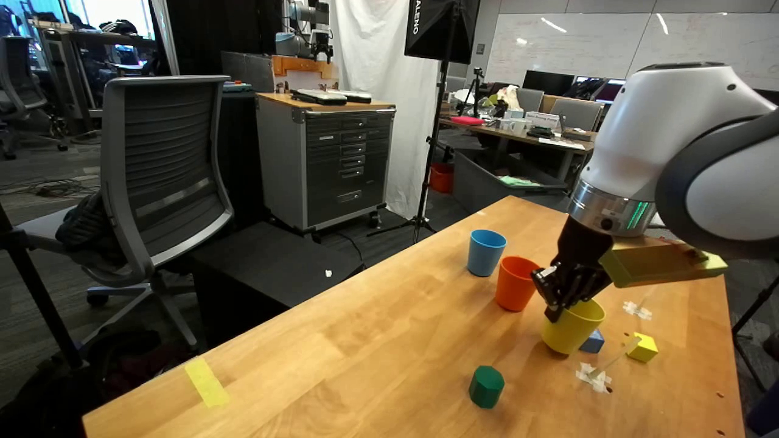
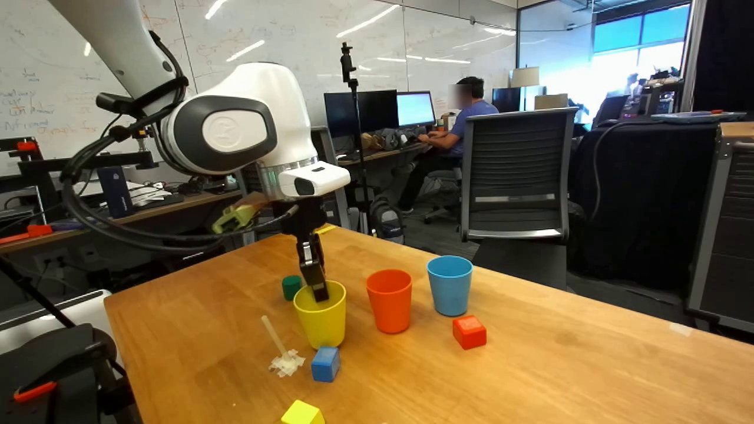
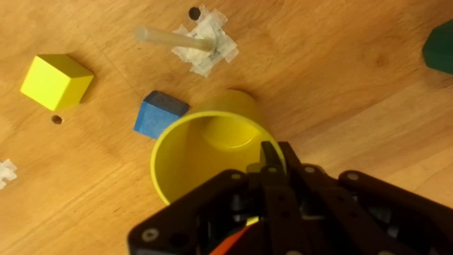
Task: Stack up all the cups on the table
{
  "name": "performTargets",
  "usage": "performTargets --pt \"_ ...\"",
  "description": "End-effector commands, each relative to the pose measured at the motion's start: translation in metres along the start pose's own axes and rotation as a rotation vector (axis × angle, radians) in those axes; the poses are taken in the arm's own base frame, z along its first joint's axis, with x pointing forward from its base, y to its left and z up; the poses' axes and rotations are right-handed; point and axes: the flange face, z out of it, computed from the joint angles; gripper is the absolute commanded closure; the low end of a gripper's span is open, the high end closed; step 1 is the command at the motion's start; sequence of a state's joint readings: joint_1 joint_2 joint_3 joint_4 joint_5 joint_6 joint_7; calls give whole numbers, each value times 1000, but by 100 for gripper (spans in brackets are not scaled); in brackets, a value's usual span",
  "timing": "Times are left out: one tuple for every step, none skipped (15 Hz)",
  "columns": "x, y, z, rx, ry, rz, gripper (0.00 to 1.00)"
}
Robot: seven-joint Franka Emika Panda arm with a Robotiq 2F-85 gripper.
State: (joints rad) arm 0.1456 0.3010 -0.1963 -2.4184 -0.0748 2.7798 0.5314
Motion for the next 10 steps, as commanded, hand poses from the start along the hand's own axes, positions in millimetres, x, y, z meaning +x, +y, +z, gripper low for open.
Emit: performTargets --pt "26 -1 -34 -21 18 55 99" --pt "33 -1 -42 -16 20 73 99" --pt "43 0 -54 -3 25 98 99" --pt "52 0 -64 8 30 117 99" --pt "60 -1 -74 17 36 134 99" --pt "66 -1 -84 22 40 149 99" --pt "71 -1 -94 27 45 158 99" --pt "76 -1 -102 33 45 168 99" --pt "81 -1 -109 39 49 178 99" --pt "86 -1 -115 40 47 185 99"
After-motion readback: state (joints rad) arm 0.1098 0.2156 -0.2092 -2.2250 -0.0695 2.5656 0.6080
